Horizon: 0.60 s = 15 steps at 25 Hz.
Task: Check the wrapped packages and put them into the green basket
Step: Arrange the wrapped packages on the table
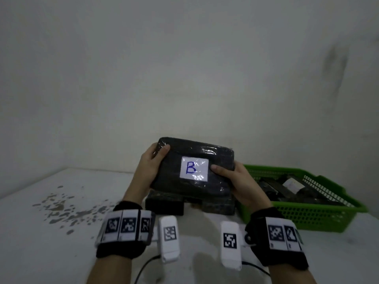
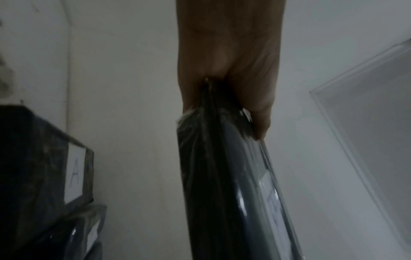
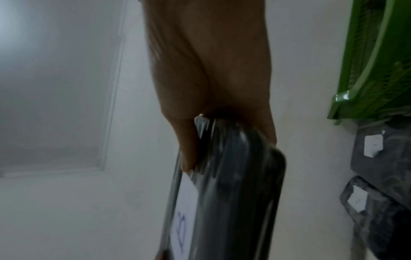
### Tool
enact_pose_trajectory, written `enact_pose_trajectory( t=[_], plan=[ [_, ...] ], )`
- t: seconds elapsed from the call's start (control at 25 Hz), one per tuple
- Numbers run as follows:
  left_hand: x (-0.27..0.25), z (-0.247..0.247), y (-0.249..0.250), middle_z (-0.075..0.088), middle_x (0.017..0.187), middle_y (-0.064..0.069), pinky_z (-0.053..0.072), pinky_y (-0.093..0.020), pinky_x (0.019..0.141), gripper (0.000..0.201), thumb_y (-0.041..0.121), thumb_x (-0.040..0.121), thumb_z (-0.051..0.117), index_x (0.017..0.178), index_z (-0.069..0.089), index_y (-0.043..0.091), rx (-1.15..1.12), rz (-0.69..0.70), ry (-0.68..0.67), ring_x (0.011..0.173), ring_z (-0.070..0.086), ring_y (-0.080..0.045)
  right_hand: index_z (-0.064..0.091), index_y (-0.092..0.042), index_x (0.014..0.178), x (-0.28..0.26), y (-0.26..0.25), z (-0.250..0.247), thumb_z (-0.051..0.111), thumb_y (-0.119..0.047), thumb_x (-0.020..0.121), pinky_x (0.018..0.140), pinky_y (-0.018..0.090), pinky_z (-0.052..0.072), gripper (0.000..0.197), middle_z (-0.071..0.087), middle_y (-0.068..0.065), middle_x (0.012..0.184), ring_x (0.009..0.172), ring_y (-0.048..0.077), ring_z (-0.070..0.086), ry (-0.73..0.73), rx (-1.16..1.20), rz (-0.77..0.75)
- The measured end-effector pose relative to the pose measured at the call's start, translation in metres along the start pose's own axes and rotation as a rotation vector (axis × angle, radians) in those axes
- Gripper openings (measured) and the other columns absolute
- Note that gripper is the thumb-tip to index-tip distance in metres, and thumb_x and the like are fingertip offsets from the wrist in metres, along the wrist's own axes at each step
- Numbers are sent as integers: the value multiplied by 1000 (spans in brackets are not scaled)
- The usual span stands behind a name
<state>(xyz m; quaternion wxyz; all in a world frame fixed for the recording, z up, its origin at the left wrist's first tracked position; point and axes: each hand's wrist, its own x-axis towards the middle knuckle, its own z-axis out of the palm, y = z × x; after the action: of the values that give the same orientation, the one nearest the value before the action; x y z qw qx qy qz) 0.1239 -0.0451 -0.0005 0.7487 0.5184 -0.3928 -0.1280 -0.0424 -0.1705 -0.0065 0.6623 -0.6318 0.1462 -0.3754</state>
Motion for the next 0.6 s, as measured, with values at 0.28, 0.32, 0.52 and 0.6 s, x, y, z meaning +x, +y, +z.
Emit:
enact_pose_trajectory(
  t=[0.28,0.32,0.52,0.6],
  plan=[
    [-12,51,-5,64,112,-5,53,-39,87,68,28,63,77,123,49,14,65,-65,-128,101,63,-22,60,-14,109,-16,-24,-36,68,-12,77,64,28,57,33,73,7,97,82,20,71,97,-22,-108],
    [-12,53,-3,65,110,-6,53,-40,88,59,23,66,76,119,51,14,94,-64,-120,100,63,-23,59,-12,110,-17,-24,-38,70,-11,76,64,27,57,36,72,9,99,83,20,71,80,-71,-92],
    [-12,54,0,63,93,4,52,-27,75,40,12,73,72,108,53,17,164,-9,-86,87,61,-14,57,-10,113,-14,-23,-36,70,-8,78,66,23,57,38,68,8,102,86,18,68,136,-155,-96],
    [-11,52,2,64,98,-1,52,-34,82,41,15,73,73,110,54,15,177,-23,-71,92,62,-19,56,-8,115,-13,-23,-34,70,-8,78,62,21,56,40,69,8,102,83,16,68,142,-150,-107]
  ],
)
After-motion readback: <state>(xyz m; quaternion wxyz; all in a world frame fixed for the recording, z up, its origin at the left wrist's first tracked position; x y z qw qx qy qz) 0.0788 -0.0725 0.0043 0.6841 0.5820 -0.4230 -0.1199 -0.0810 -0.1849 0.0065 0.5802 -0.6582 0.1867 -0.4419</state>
